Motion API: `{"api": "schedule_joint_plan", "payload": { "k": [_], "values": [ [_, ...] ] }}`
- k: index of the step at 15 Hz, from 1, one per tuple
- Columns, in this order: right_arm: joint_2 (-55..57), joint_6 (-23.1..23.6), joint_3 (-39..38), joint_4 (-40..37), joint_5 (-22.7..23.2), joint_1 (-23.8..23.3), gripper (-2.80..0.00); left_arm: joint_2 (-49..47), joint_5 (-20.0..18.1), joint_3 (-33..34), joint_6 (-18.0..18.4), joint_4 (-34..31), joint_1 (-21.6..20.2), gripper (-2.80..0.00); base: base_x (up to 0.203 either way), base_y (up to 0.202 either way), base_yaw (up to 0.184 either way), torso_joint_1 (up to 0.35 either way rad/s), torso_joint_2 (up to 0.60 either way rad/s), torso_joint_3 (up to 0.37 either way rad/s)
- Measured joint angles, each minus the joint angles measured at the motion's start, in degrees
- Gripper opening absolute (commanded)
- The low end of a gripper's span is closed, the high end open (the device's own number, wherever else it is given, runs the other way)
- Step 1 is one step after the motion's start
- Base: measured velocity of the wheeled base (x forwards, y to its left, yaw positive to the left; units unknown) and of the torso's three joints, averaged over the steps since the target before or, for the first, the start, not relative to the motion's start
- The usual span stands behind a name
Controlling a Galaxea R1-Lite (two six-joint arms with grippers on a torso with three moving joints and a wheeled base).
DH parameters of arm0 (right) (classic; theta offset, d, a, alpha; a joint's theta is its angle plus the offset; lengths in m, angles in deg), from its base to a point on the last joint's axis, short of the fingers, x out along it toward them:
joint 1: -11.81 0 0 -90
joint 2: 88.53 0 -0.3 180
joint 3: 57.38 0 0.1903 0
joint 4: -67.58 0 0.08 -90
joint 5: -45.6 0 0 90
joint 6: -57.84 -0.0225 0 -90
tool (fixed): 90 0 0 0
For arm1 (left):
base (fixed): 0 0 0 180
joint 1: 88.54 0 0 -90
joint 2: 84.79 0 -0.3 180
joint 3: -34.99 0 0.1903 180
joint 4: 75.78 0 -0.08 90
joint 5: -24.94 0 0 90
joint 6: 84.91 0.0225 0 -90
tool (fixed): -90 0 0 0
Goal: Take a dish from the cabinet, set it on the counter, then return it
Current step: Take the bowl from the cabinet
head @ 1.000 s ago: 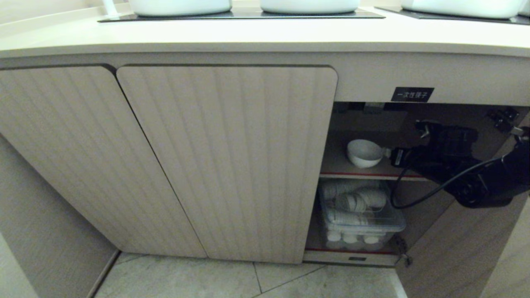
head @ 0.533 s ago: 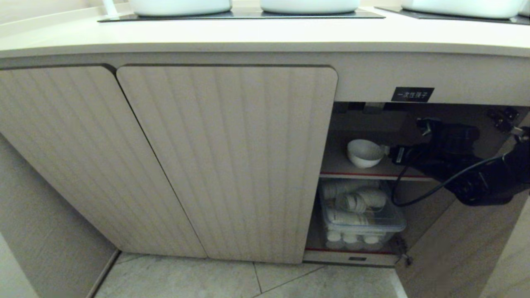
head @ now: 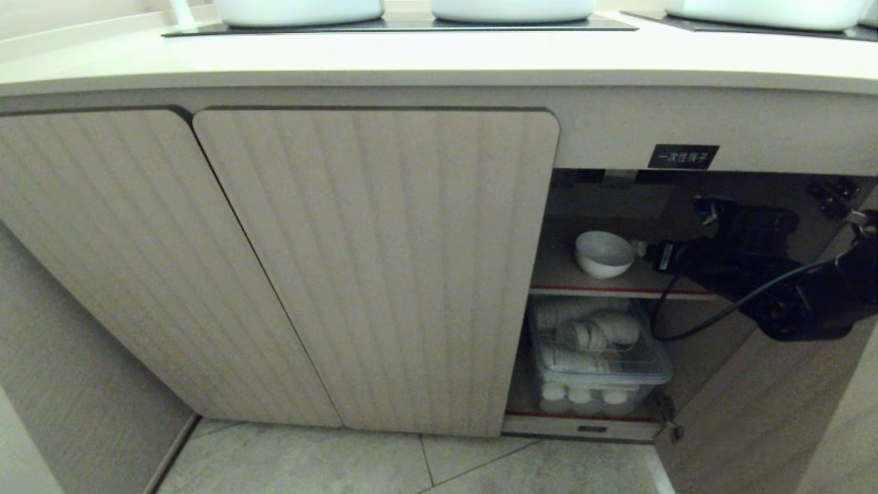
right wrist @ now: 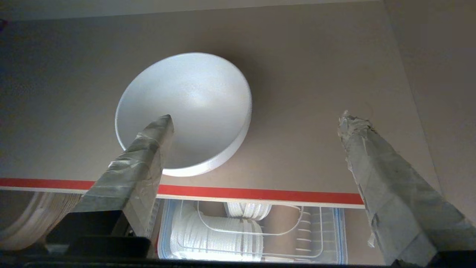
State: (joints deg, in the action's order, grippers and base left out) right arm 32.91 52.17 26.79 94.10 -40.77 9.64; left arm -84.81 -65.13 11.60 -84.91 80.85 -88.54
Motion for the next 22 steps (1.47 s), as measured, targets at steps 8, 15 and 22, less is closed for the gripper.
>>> {"api": "schedule_joint_plan", "payload": {
  "k": [8, 15, 22],
  "values": [
    [0.5, 0.0, 0.18, -0.2, 0.02, -0.04, 0.0, 0.0, 0.0, 0.0, 0.0, 0.0, 0.0, -2.8, 0.0, 0.0, 0.0, 0.0, 0.0, 0.0],
    [1.54, 0.0, 1.58, -1.32, -0.01, 0.05, 0.0, 0.0, 0.0, 0.0, 0.0, -0.02, 0.0, -2.8, 0.0, 0.0, 0.0, 0.0, 0.0, 0.0],
    [4.42, 0.08, 11.12, -10.22, -0.11, 0.0, 0.0, 0.0, -0.01, 0.0, 0.0, 0.0, 0.0, -2.8, 0.0, 0.0, 0.0, 0.0, 0.0, 0.0]
  ]
}}
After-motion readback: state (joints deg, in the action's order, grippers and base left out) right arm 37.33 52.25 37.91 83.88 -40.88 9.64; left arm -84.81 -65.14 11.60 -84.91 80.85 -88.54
